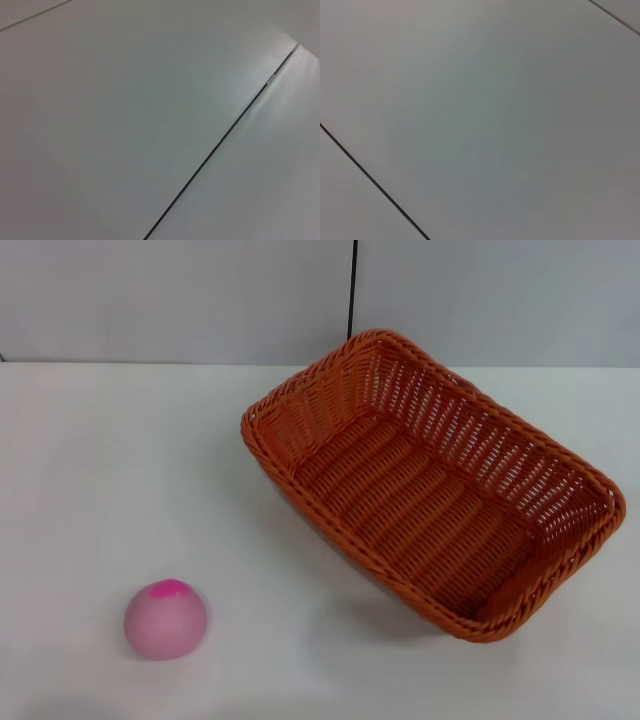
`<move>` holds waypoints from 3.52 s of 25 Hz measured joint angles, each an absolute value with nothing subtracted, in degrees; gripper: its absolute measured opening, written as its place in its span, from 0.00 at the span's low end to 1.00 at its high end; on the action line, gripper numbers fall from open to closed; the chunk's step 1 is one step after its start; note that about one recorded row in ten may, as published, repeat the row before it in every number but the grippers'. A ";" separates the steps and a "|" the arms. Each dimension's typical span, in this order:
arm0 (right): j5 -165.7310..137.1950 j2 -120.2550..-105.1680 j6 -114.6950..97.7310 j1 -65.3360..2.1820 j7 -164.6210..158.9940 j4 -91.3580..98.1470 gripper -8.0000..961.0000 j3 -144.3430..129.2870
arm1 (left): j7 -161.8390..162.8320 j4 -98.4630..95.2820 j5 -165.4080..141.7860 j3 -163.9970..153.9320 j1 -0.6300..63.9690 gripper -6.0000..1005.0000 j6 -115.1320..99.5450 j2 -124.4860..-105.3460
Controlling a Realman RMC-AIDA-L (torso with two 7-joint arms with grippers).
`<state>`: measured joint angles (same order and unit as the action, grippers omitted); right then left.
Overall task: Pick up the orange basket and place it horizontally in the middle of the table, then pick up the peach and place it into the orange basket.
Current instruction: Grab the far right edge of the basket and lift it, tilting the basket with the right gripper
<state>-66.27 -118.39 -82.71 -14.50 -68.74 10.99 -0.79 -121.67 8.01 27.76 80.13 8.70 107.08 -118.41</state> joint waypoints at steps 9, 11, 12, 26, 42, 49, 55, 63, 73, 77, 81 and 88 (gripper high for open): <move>-66.30 -118.39 -82.71 -14.50 -68.73 10.99 0.79 -0.79 | -121.71 7.53 27.91 80.24 8.90 0.22 107.05 -118.44; -66.39 -118.39 -82.71 -14.50 -68.73 10.99 0.79 -0.79 | -121.70 7.54 27.91 80.24 8.91 0.26 107.06 -118.44; -66.57 -118.39 -82.71 -14.50 -68.73 10.99 0.79 -0.79 | -121.71 7.54 27.92 80.25 8.95 0.28 107.15 -118.45; -88.50 -112.75 -88.46 -16.08 -91.59 35.34 0.79 -12.29 | -121.73 7.56 27.52 79.89 9.10 0.65 107.60 -118.32; -137.50 -103.69 -112.43 -38.89 -124.13 65.01 0.79 -22.71 | -121.02 7.54 27.53 80.07 8.64 0.64 107.42 -118.30; -143.79 -104.48 -110.96 -42.91 -128.01 64.25 0.79 -37.50 | -120.99 7.47 27.60 80.16 8.99 0.64 107.06 -118.30; -145.70 -107.38 -107.11 -43.64 -128.68 62.76 0.79 -43.16 | -121.00 7.37 27.47 80.13 9.05 0.64 107.04 -118.34; -146.36 -109.17 -101.89 -43.87 -127.06 56.14 0.79 -44.81 | -121.03 6.81 27.63 79.98 8.62 0.64 107.27 -118.39; -146.48 -110.07 -95.68 -44.96 -125.07 47.03 0.79 -48.48 | -121.02 6.61 27.51 79.89 8.61 0.63 107.33 -118.39; -146.49 -110.48 -95.13 -44.83 -123.28 46.08 0.74 -49.18 | -120.99 6.51 27.50 79.89 8.55 0.63 107.35 -118.39; -146.39 -110.61 -95.08 -44.53 -122.81 46.09 0.58 -48.90 | -120.98 6.27 27.50 79.89 8.54 0.63 107.38 -118.39; -146.17 -110.68 -95.49 -43.93 -121.63 46.71 0.32 -48.35 | -120.95 6.10 27.64 79.89 8.52 0.63 107.48 -118.39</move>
